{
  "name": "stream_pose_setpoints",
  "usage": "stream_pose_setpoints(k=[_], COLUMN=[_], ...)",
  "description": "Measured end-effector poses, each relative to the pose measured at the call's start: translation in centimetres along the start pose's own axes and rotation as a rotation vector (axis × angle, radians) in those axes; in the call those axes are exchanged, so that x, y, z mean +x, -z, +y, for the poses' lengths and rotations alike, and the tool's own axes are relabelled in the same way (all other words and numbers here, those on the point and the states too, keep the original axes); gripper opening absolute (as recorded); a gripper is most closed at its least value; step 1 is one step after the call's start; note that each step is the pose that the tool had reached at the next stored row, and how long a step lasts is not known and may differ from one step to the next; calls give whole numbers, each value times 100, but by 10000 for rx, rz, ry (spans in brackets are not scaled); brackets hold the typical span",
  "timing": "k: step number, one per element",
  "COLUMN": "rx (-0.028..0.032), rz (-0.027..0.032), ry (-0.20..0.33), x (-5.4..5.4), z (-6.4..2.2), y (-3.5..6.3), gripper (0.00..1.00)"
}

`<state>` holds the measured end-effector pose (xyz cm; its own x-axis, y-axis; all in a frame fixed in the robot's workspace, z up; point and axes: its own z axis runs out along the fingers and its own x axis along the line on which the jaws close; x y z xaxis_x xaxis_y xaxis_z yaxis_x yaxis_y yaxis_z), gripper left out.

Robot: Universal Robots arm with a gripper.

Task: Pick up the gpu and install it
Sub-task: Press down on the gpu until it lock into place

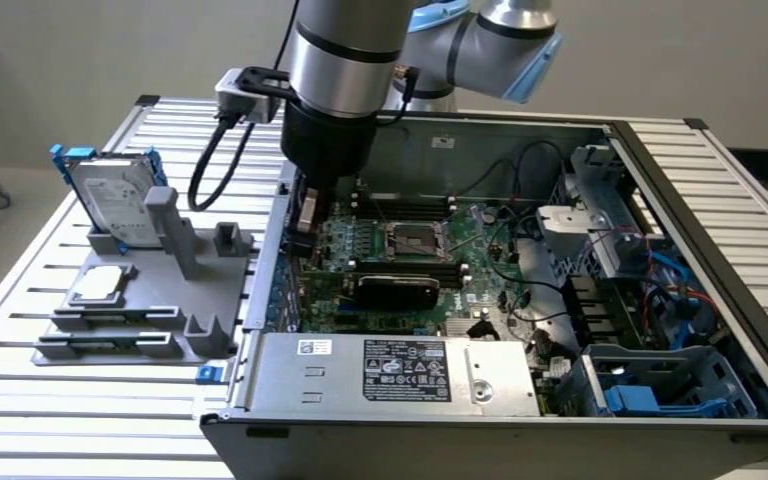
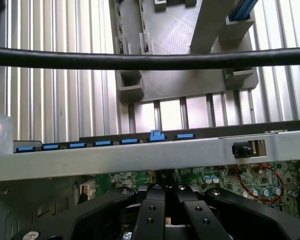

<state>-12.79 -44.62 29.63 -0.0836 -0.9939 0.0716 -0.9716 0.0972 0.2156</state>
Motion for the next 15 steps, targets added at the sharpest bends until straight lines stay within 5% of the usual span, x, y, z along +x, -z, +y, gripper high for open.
stream_pose_setpoints(k=[10,15], rx=[5,91], rz=[9,1], ry=[-1,-6], x=[-4,-9], z=[-75,-132], y=[47,60], gripper=[11,11])
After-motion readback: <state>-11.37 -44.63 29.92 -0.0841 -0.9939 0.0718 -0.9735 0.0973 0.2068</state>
